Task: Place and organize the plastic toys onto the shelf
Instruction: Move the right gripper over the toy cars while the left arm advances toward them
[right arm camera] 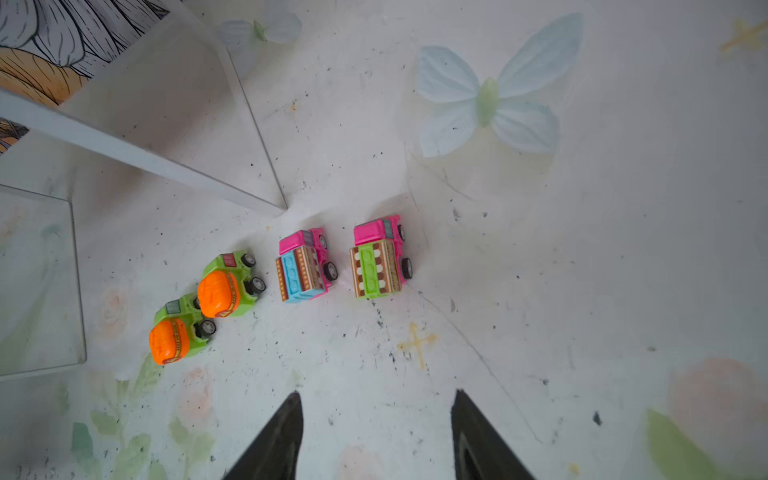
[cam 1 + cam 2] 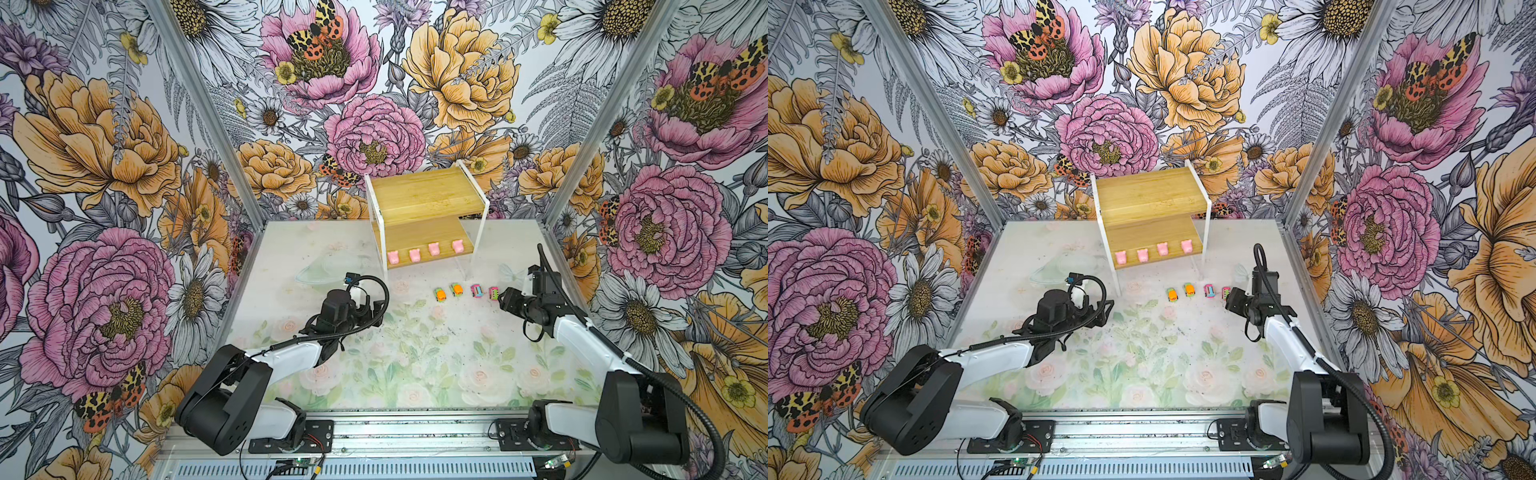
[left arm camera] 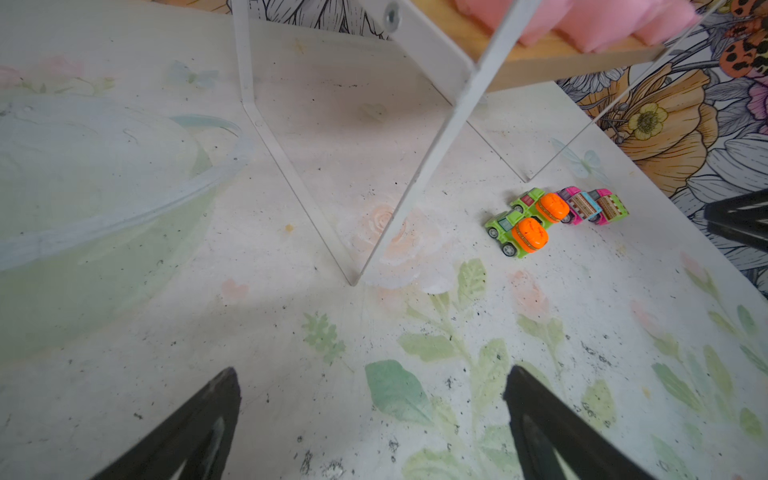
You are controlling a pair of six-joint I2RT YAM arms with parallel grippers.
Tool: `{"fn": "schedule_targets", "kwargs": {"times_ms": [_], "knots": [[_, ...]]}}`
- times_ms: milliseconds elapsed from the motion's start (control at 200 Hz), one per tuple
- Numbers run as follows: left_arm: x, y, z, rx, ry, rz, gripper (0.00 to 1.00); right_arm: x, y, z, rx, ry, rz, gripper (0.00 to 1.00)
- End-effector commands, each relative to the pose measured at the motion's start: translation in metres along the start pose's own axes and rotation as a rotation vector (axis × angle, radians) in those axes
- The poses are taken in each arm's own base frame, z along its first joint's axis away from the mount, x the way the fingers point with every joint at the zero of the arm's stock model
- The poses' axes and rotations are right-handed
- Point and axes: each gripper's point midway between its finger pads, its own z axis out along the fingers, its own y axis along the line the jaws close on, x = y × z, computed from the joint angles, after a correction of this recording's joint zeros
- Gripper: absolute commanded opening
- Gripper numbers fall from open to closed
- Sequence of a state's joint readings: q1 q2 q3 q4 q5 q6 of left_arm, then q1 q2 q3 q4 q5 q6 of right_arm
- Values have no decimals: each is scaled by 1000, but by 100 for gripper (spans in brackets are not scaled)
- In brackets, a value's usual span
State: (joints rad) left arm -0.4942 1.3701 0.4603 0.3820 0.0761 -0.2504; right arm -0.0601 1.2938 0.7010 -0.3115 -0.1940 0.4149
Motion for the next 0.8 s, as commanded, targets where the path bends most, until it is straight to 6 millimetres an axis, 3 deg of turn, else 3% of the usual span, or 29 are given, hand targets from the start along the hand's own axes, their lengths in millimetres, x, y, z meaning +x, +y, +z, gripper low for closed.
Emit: {"fn": "schedule_targets", "kwargs": {"times_ms": [0,320,795], "knots": [[-5,-12,5,40,-23,20,99,-15,8,4,-30,-4,-83,57],[8,-19,3,75,-20,35,99,-25,7,36,-29,65,-129,55],[19,-30,8,155,16,76,99,-34,7,62,-13,103,-146,52]]}}
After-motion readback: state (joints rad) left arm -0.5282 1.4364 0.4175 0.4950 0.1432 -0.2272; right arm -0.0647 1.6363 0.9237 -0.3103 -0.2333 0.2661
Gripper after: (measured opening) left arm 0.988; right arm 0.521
